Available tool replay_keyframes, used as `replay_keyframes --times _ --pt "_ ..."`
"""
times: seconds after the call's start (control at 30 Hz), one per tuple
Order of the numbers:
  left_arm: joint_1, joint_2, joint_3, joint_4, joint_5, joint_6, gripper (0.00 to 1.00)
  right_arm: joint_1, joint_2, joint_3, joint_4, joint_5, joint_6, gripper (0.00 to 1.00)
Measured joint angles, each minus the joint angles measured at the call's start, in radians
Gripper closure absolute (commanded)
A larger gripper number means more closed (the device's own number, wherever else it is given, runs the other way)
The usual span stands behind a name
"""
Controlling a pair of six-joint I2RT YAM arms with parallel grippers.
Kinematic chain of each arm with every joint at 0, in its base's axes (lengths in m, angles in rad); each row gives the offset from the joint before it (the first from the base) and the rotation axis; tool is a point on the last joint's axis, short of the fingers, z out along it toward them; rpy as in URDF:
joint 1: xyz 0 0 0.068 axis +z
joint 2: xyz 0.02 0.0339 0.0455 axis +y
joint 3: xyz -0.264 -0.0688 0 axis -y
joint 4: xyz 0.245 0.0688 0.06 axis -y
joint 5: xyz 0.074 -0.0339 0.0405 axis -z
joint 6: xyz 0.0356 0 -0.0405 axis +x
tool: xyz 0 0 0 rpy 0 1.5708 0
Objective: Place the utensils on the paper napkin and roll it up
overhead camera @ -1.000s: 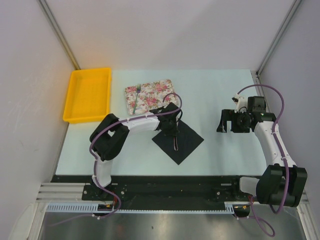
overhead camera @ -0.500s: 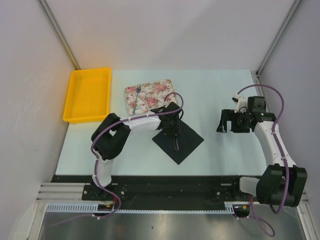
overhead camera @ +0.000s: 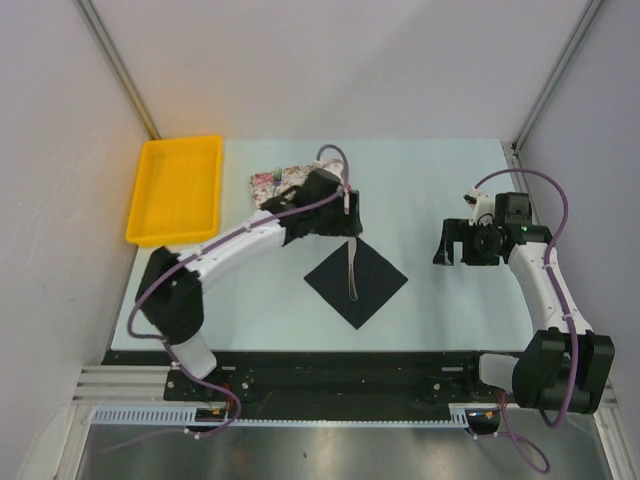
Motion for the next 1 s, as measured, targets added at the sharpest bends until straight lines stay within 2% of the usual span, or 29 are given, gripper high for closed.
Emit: replay_keyframes --times 0.1,0.2,0.37,0.5,0.67,1.0 --pt "0.094 -0.105 0.016 0.029 0.058 0.126 0.23 0.001 0.0 0.0 0.0 -0.001 0.0 0.0" --pt "0.232 -0.106 0.072 0.021 0.086 0.219 0.26 0.003 0.0 0.001 0.0 -0.002 0.001 0.0" --pt "0.426 0.052 0.259 -0.041 0.121 0.368 0.35 0.005 -0.001 0.001 0.0 -0.008 0.001 0.0" --pt "0.525 0.235 0.415 -0.108 0.139 0.426 0.44 0.006 -0.001 0.001 0.0 -0.008 0.001 0.0" --pt "0.578 0.404 0.524 -0.157 0.126 0.483 0.55 0.006 -0.001 0.001 0.0 -0.008 0.001 0.0" --pt "0.576 0.573 0.619 -0.176 0.092 0.542 0.56 0.006 -0.001 0.001 0.0 -0.007 0.001 0.0"
